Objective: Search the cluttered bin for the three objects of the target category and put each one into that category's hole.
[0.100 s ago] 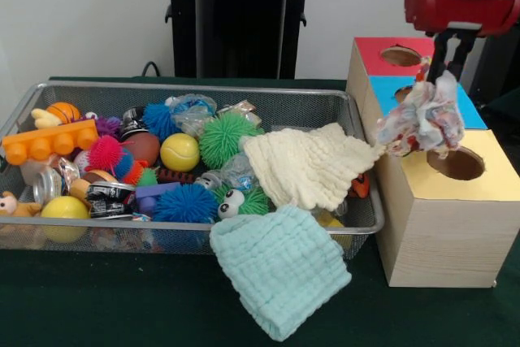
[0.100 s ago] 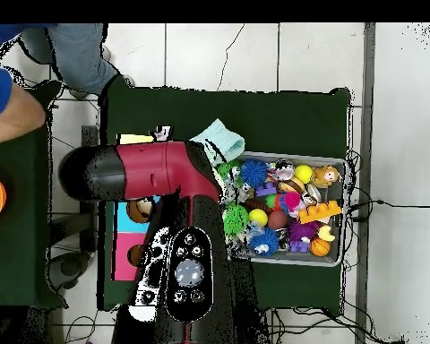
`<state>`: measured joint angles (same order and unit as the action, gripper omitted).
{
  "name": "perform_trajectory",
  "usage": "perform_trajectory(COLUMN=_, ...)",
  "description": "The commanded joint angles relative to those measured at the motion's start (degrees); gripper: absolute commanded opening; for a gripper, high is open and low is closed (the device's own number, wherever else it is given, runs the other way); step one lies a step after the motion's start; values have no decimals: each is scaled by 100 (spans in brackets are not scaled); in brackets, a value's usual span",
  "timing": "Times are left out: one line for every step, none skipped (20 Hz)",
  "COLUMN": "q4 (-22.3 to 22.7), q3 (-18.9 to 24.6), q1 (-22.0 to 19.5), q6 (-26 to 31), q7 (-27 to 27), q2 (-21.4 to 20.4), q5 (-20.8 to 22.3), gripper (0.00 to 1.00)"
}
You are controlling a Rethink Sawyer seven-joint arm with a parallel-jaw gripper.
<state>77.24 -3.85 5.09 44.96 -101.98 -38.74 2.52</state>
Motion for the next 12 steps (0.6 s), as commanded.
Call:
perform_trajectory(q4=-431, q3=-192, q1=70, q6=892, q7=-1734, q2=268, q5=-286, gripper=0)
perform_trajectory(q4=-444, q3=-209, q1=85, q6=889, q7=-1737, q2=282, q5=-306, gripper=0)
perform_trajectory(q4=-456, q3=-226, q1=100, q6=886, q7=-1740, q2=296, q5=-325, gripper=0)
perform_trajectory(q4=-457, q3=-241, q1=112, q6=863, q7=-1738, q2=311, q5=-346, gripper=0)
perform_trajectory(q4=-459, q3=-253, q1=122, q6=850, q7=-1734, q2=323, q5=-362, gripper=0)
perform_trajectory(q4=-440, q3=-258, q1=123, q6=803, q7=-1721, q2=336, q5=-373, gripper=0)
perform_trajectory(q4=-421, q3=-263, q1=124, q6=757, q7=-1708, q2=348, q5=-384, gripper=0)
perform_trajectory(q4=-369, q3=-251, q1=105, q6=666, q7=-1679, q2=362, q5=-402, gripper=0)
perform_trajectory(q4=-281, q3=-229, q1=71, q6=533, q7=-1637, q2=374, q5=-418, gripper=0)
perform_trajectory(q4=-188, q3=-203, q1=35, q6=381, q7=-1588, q2=389, q5=-427, gripper=0)
perform_trajectory(q4=-106, q3=-193, q1=14, q6=246, q7=-1543, q2=401, q5=-411, gripper=0)
perform_trajectory(q4=-41, q3=-196, q1=5, q6=133, q7=-1520, q2=409, q5=-389, gripper=0)
